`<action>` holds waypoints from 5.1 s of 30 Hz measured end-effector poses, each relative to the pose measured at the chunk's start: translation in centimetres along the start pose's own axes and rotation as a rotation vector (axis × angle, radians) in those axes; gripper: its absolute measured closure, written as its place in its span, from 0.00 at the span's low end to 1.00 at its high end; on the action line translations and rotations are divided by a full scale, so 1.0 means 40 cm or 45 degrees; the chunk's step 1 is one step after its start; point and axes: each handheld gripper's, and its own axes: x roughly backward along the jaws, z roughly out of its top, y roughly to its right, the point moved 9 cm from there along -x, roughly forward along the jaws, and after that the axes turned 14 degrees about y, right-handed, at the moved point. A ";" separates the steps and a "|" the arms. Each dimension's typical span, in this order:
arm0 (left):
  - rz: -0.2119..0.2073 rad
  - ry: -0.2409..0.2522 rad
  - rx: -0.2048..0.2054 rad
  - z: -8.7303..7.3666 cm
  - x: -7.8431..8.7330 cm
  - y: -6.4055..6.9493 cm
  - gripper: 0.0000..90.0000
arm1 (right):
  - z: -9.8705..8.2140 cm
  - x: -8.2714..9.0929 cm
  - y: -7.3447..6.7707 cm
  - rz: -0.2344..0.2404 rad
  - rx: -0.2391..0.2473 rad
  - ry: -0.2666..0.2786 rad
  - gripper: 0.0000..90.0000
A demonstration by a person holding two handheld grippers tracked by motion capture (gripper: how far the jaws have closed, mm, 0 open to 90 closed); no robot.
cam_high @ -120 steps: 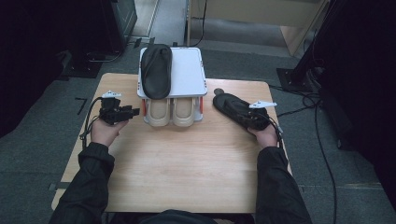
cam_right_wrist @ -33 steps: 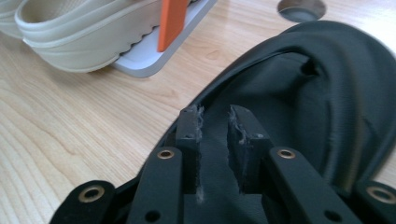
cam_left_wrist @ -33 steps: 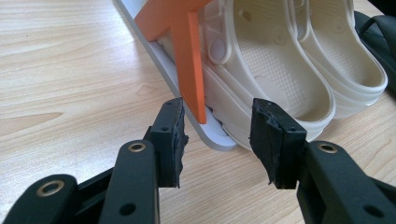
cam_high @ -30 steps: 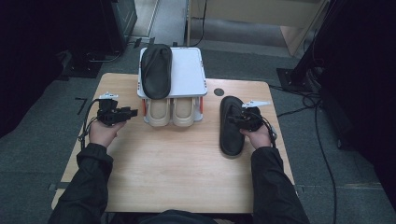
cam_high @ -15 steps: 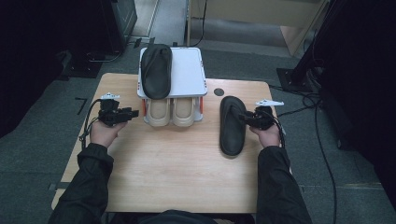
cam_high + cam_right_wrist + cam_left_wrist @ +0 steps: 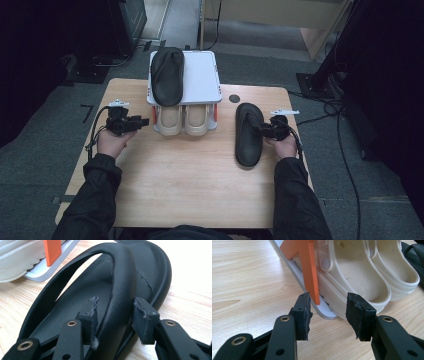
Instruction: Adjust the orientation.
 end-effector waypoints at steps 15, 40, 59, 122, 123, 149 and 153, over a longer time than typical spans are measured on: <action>-0.003 0.006 0.000 0.001 0.000 0.001 0.61 | 0.011 -0.014 -0.020 -0.104 -0.029 -0.015 0.80; -0.053 0.016 0.024 0.006 0.011 0.003 0.59 | 0.069 0.006 -0.044 -0.185 -0.113 -0.049 0.80; -0.123 0.029 0.029 0.007 0.011 0.019 0.59 | 0.254 0.018 -0.058 -0.208 -0.094 -0.049 0.80; -0.220 0.046 0.001 0.007 0.002 0.046 0.56 | 0.595 -0.314 -0.347 -0.130 -0.037 -0.038 0.79; -0.222 0.045 -0.006 0.006 0.003 0.046 0.56 | 0.595 -0.314 -0.350 -0.122 -0.031 -0.037 0.78; -0.206 0.033 -0.026 0.003 0.006 0.038 0.55 | 0.567 -0.166 -0.320 -0.022 0.144 0.017 0.86; -0.204 0.023 -0.029 0.000 0.005 0.037 0.55 | 0.530 -0.175 -0.322 0.005 0.146 0.001 0.84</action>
